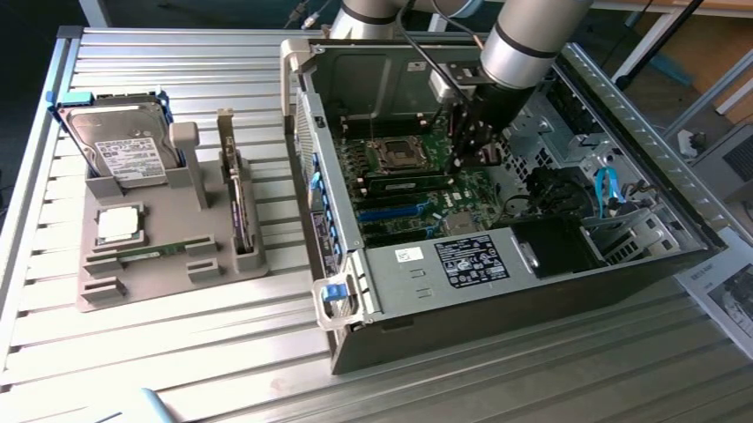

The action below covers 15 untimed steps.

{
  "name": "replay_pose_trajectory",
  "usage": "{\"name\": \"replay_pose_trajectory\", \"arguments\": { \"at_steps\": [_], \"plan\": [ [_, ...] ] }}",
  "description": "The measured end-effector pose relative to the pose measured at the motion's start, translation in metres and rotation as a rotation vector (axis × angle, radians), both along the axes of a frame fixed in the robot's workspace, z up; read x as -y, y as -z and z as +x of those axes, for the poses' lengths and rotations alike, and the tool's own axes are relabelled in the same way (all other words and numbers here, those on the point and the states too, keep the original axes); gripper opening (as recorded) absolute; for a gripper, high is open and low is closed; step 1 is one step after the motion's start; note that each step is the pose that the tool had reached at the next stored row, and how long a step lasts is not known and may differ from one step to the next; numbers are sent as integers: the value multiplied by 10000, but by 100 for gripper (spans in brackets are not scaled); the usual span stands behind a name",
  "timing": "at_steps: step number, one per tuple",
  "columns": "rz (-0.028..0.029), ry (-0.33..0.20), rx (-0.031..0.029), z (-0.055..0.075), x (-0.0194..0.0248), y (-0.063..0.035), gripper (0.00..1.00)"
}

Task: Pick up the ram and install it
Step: 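Press down the ram until it locks into place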

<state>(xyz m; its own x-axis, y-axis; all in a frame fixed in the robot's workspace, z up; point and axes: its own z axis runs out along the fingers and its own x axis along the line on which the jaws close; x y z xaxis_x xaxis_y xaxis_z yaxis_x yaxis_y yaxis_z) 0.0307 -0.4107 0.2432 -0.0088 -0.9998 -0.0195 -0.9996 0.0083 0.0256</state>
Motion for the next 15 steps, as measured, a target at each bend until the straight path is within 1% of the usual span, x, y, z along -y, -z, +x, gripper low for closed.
{"name": "replay_pose_trajectory", "arguments": {
  "at_steps": [1, 5, 6, 8, 10, 12, 15],
  "plan": [
    [-10, 0, 0, 0, 0, -10, 10],
    [-15, 0, 1, 0, 0, -13, 10],
    [-17, 1, 0, -21, 0, -14, 10],
    [-16, 0, 1, -72, 0, -14, 10],
    [-15, 0, 4, -157, 0, -13, 10],
    [-16, 1, 15, -248, 1, -14, 10],
    [-16, 1, 38, -352, 2, -14, 10]
  ]
}}
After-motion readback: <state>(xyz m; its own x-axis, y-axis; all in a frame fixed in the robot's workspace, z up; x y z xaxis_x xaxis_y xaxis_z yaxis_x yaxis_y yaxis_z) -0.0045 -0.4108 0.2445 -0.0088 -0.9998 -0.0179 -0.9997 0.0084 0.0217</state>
